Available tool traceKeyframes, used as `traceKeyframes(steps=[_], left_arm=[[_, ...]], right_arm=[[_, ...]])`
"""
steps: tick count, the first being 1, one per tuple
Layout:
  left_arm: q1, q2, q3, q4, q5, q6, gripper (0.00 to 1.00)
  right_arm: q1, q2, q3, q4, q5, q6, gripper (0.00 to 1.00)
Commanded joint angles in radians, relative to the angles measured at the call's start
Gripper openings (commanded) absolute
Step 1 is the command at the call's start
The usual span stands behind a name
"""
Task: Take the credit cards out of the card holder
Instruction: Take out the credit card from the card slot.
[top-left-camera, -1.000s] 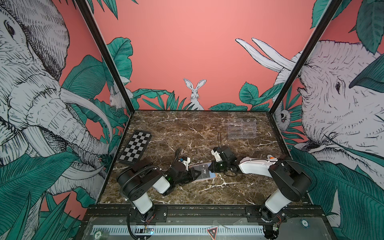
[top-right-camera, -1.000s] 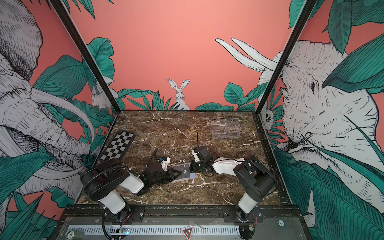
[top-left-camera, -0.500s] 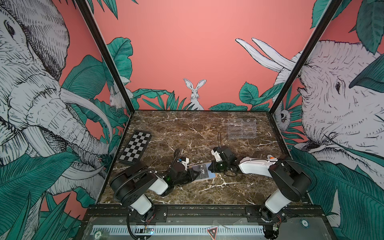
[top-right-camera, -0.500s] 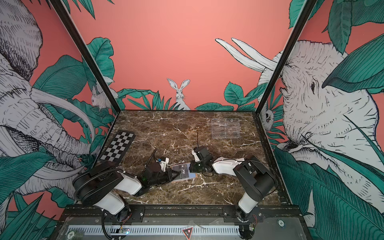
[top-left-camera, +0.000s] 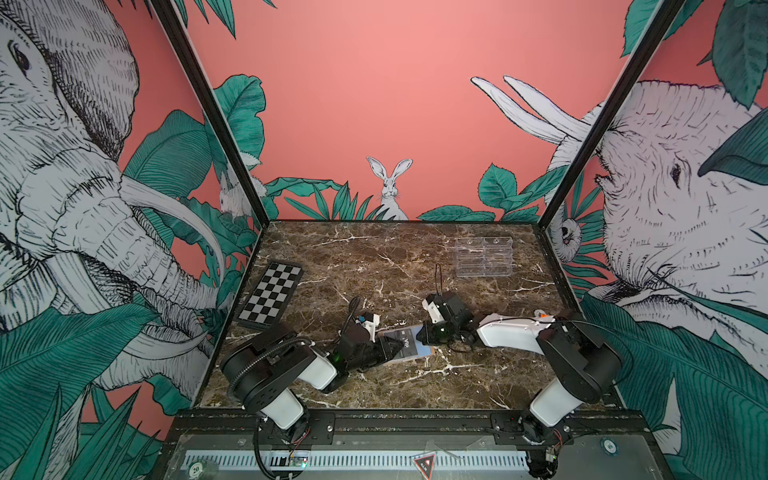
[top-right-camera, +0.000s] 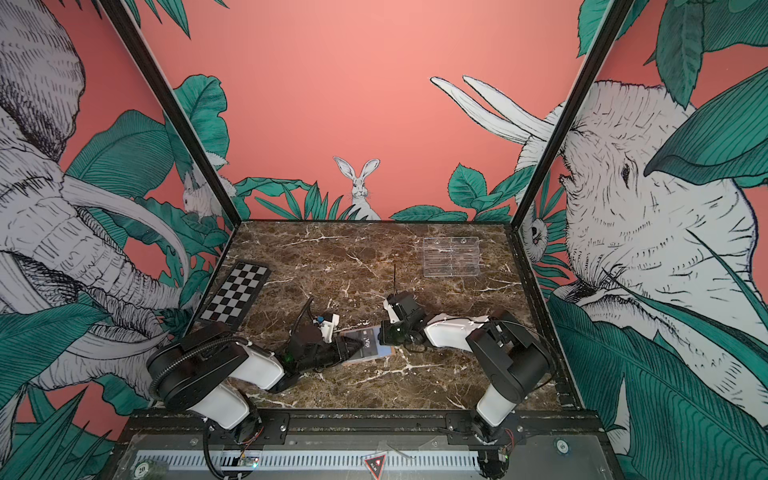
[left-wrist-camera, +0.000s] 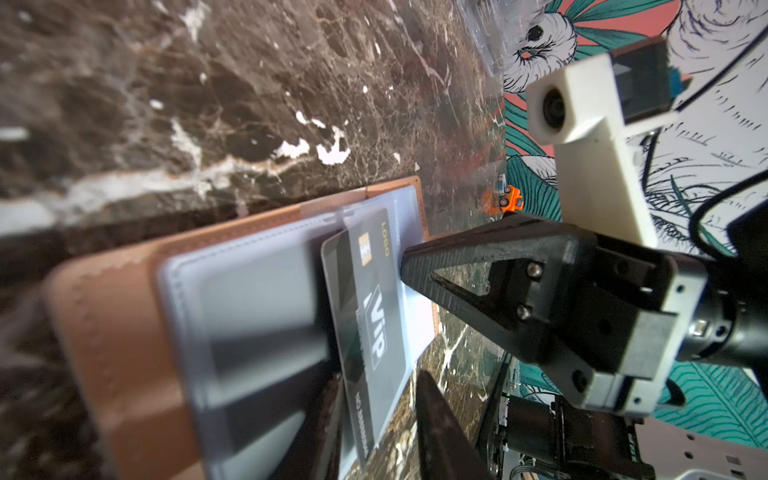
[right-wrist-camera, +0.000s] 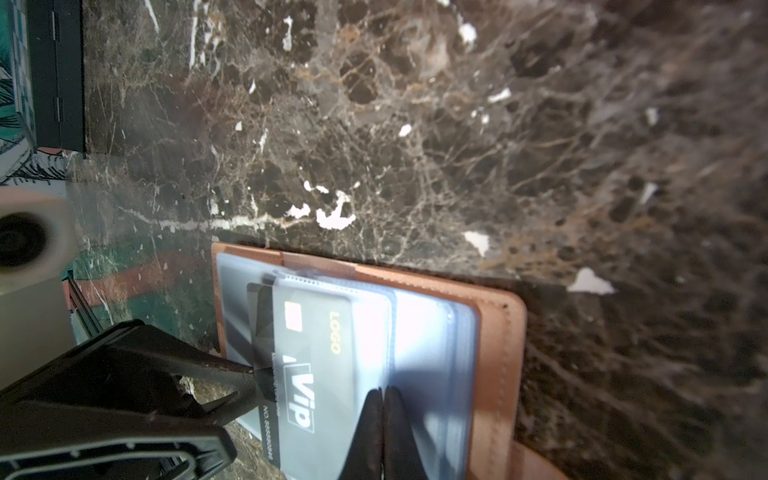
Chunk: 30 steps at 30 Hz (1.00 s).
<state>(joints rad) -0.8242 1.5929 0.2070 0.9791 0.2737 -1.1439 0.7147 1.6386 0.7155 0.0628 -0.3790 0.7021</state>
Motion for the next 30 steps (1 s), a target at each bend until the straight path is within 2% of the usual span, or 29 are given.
traceKeyframes(steps=[1, 12, 15, 19, 30], left_arm=[[-0.002, 0.041, -0.011, -0.036, -0.009, -0.003, 0.28], [-0.002, 0.074, -0.017, -0.014, -0.014, -0.004, 0.2], [-0.001, 0.067, -0.016, -0.025, -0.013, -0.001, 0.14], [-0.002, 0.052, -0.011, -0.053, -0.013, 0.01, 0.0], [-0.002, -0.084, -0.034, -0.189, -0.044, 0.031, 0.0]], right_arm=[[0.009, 0.03, 0.0, -0.063, 0.02, -0.015, 0.0], [0.012, 0.033, 0.003, -0.064, 0.018, -0.016, 0.0], [0.013, 0.032, 0.002, -0.062, 0.019, -0.015, 0.0], [0.014, 0.033, 0.001, -0.063, 0.019, -0.014, 0.0], [0.015, 0.033, 0.002, -0.063, 0.024, -0.015, 0.0]])
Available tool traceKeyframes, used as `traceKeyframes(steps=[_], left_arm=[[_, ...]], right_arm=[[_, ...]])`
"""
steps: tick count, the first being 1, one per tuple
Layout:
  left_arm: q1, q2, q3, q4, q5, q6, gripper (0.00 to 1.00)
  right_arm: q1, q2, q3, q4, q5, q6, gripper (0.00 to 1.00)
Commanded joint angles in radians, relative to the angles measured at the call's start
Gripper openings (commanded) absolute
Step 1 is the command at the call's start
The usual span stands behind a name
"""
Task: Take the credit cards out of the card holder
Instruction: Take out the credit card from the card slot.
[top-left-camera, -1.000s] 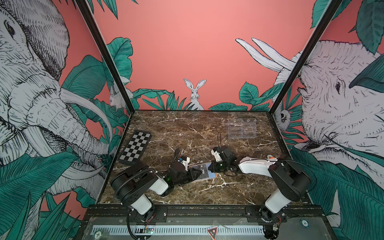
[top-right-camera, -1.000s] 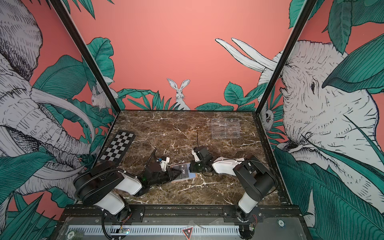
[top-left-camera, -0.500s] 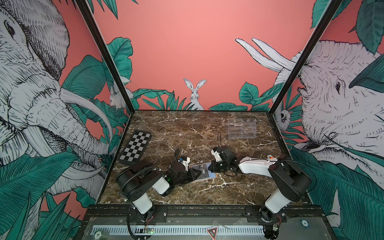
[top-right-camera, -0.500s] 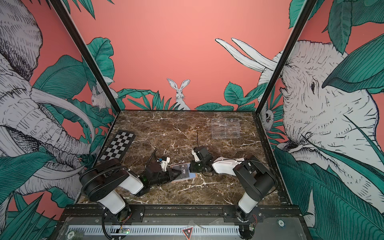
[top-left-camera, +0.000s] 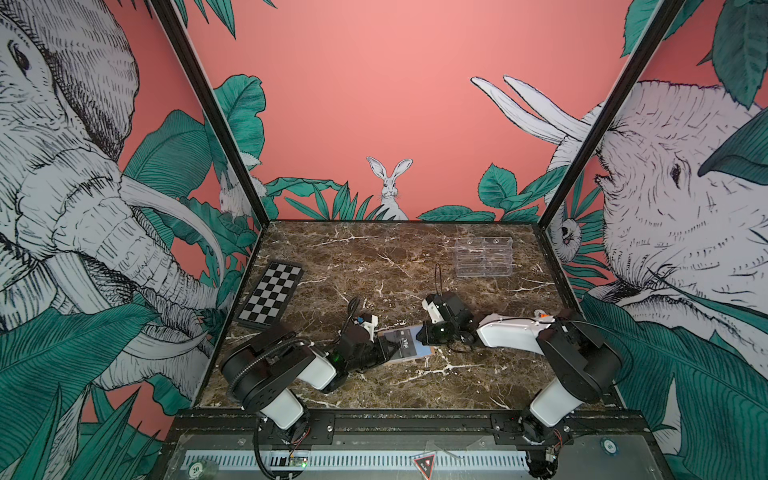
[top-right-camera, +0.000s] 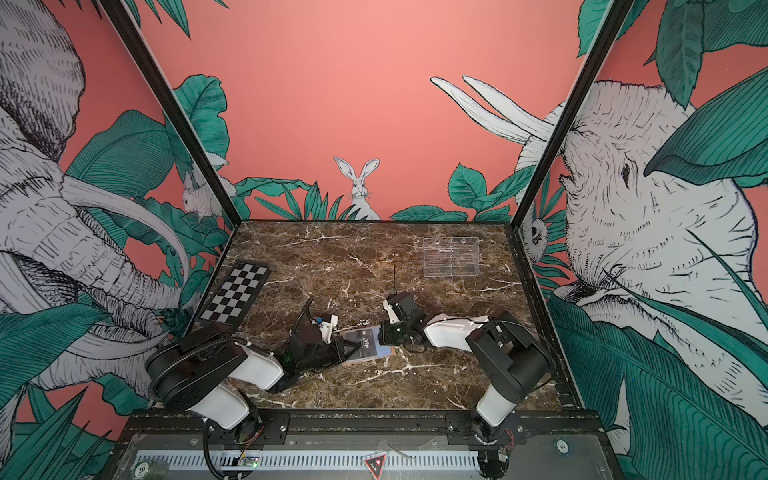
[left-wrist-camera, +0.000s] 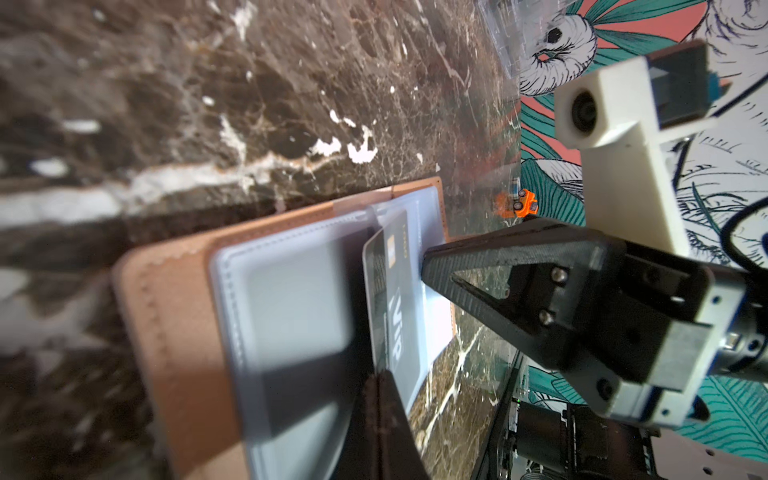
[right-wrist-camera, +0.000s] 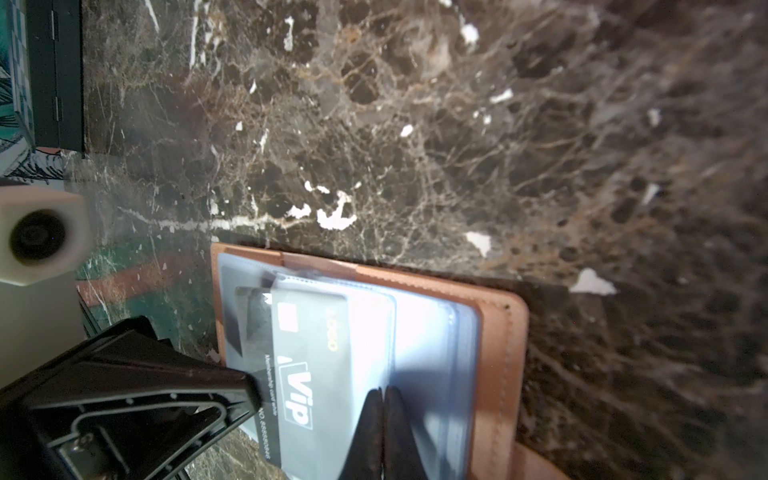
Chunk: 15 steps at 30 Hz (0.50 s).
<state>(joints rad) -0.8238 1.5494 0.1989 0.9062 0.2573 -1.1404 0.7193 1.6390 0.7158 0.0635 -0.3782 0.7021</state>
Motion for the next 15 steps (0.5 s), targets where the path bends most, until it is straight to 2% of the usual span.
traceKeyframes(steps=[1, 3, 9, 15], left_arm=[[-0.001, -0.051, -0.019, -0.133, -0.025, 0.035, 0.0], [-0.002, -0.051, -0.005, -0.141, -0.015, 0.044, 0.15], [-0.002, 0.001, -0.003, -0.077, -0.007, 0.017, 0.44], [-0.002, 0.033, -0.02, -0.063, -0.008, 0.003, 0.45]], right_arm=[[0.01, 0.033, 0.002, -0.065, 0.023, -0.016, 0.0], [0.011, 0.036, 0.006, -0.066, 0.021, -0.017, 0.0], [0.011, 0.037, 0.001, -0.061, 0.021, -0.013, 0.0], [0.013, 0.042, 0.007, -0.062, 0.017, -0.013, 0.0]])
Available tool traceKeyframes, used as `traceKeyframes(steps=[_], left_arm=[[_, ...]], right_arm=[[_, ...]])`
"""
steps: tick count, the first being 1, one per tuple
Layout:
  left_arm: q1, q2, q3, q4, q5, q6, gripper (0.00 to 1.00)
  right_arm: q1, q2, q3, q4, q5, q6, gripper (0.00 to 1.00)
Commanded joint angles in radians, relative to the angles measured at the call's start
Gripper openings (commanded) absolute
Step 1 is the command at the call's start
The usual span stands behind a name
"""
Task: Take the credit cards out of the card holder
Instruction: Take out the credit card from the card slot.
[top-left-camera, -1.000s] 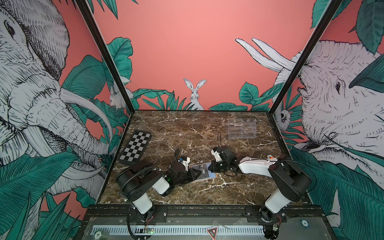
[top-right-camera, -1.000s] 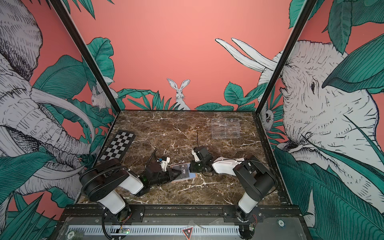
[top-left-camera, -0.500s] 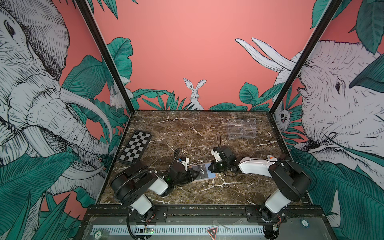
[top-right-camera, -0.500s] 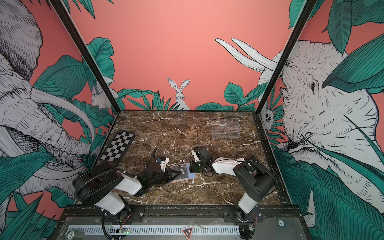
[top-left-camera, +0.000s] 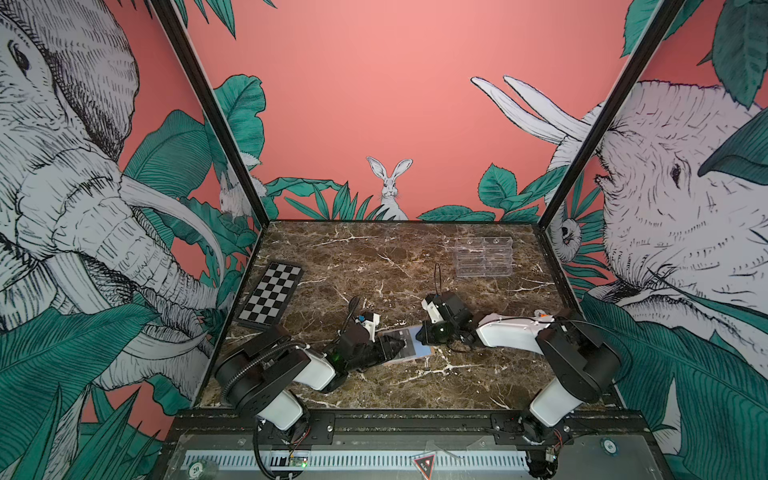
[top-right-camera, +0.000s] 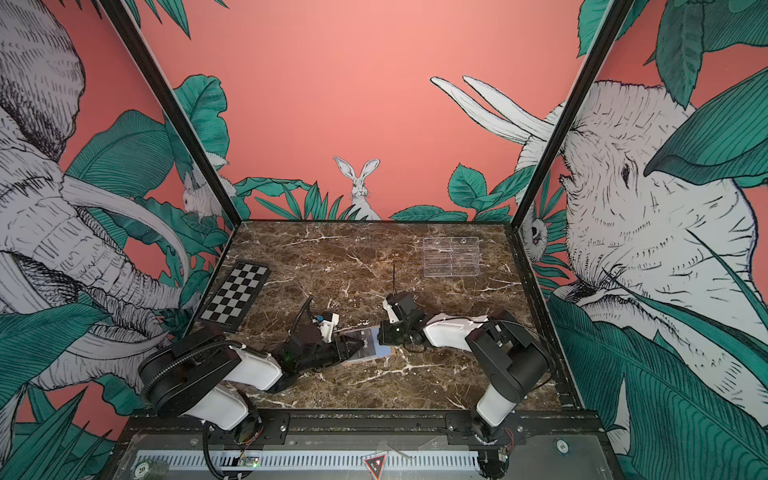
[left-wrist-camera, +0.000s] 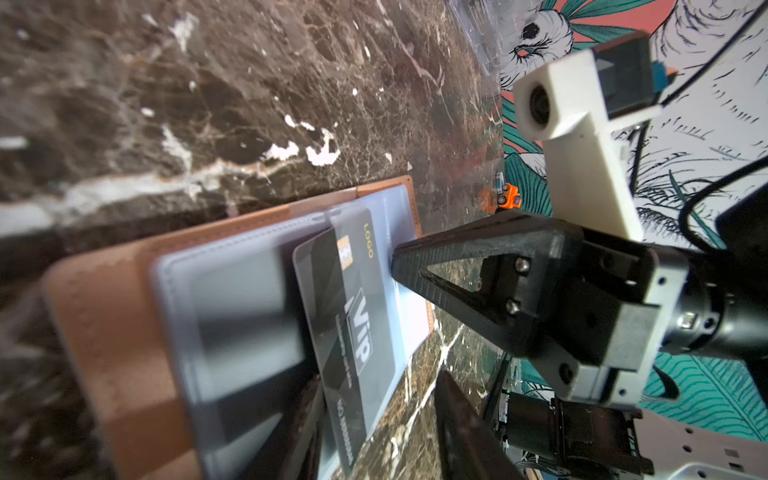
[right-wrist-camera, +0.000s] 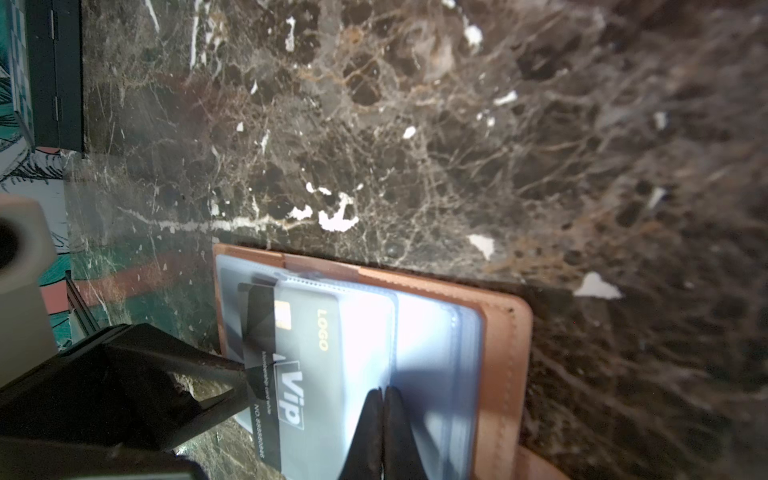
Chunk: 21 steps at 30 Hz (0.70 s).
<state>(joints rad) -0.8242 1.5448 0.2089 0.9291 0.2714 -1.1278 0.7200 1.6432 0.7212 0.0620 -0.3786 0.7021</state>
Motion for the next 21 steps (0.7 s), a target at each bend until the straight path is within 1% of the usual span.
traceKeyframes(steps=[1, 7, 15, 21], left_arm=[[-0.002, 0.042, -0.035, -0.08, -0.023, -0.011, 0.45], [-0.002, 0.043, -0.034, -0.069, -0.02, -0.015, 0.43], [-0.003, 0.018, -0.043, -0.087, -0.024, -0.011, 0.43], [-0.001, 0.018, -0.045, -0.075, -0.026, -0.011, 0.43]], right_arm=[[0.014, 0.038, 0.001, -0.06, 0.016, -0.013, 0.0], [0.021, 0.019, 0.0, -0.067, 0.032, -0.006, 0.0], [0.02, -0.124, 0.039, -0.162, 0.087, -0.043, 0.0], [0.036, -0.118, 0.046, -0.134, 0.061, -0.027, 0.0]])
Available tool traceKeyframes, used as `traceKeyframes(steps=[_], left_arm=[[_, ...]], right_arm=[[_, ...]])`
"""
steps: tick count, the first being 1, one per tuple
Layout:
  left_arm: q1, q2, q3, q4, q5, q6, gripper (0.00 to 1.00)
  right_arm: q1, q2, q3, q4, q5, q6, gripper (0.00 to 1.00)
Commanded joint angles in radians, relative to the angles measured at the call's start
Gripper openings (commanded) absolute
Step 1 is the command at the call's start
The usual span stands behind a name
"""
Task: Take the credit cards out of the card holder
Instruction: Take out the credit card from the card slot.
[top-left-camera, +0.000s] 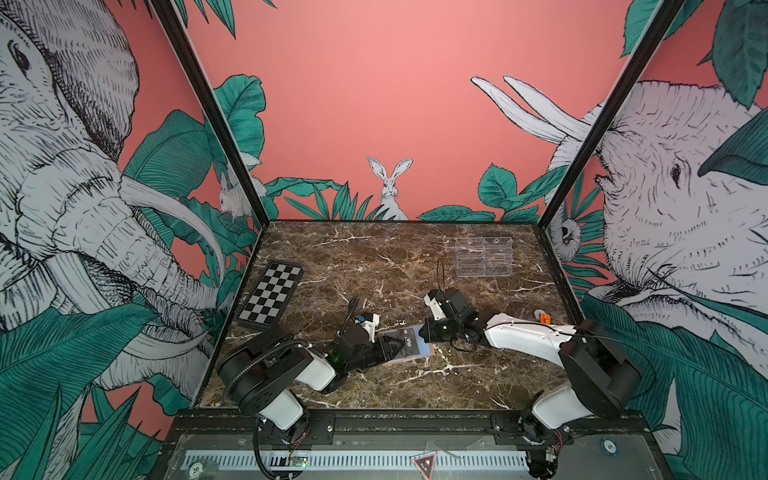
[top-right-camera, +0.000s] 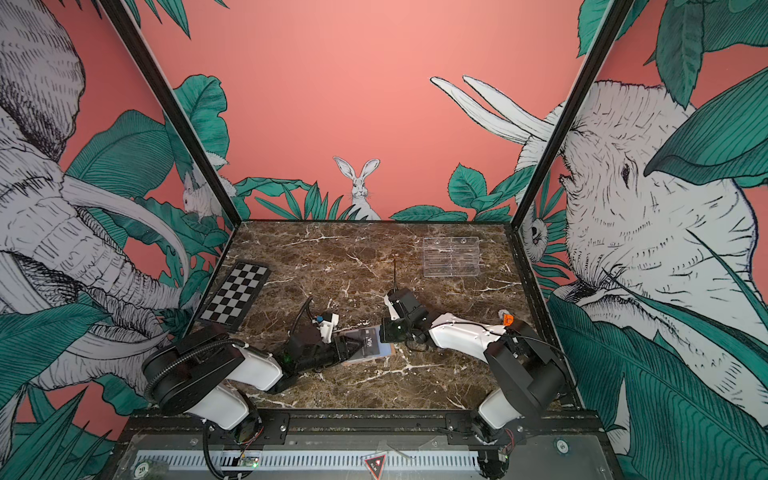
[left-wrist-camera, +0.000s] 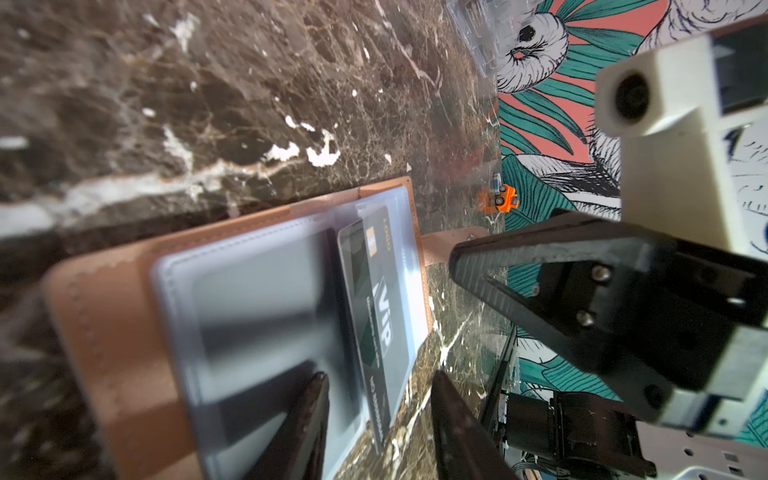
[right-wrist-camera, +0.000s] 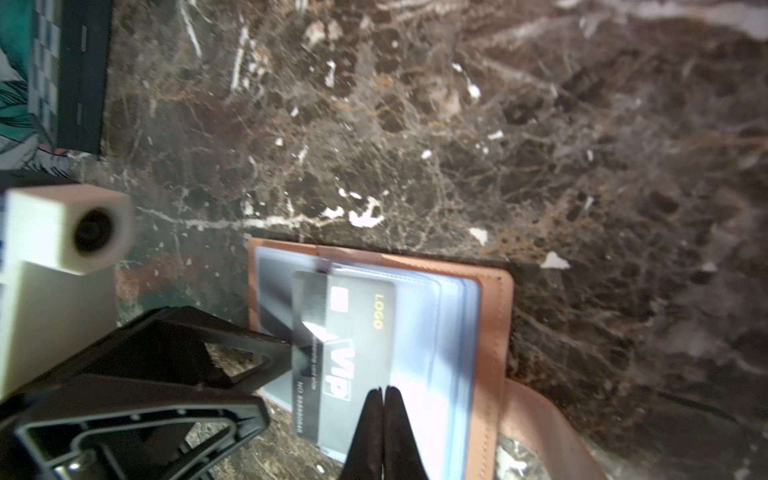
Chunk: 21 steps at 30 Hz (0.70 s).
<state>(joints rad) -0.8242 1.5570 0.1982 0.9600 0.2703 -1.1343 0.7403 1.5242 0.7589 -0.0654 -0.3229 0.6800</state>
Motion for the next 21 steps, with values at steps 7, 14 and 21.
traceKeyframes(steps=[7, 14, 21], left_arm=[[-0.001, 0.006, -0.032, -0.1, -0.023, -0.002, 0.42], [-0.002, 0.019, -0.017, -0.084, -0.019, -0.004, 0.41], [-0.001, 0.078, -0.008, -0.008, -0.009, -0.021, 0.37]], right_arm=[[0.027, 0.096, 0.007, 0.031, 0.002, 0.016, 0.0], [0.027, 0.128, -0.006, 0.054, -0.003, 0.02, 0.0], [0.047, 0.133, -0.018, 0.089, -0.017, 0.038, 0.0]])
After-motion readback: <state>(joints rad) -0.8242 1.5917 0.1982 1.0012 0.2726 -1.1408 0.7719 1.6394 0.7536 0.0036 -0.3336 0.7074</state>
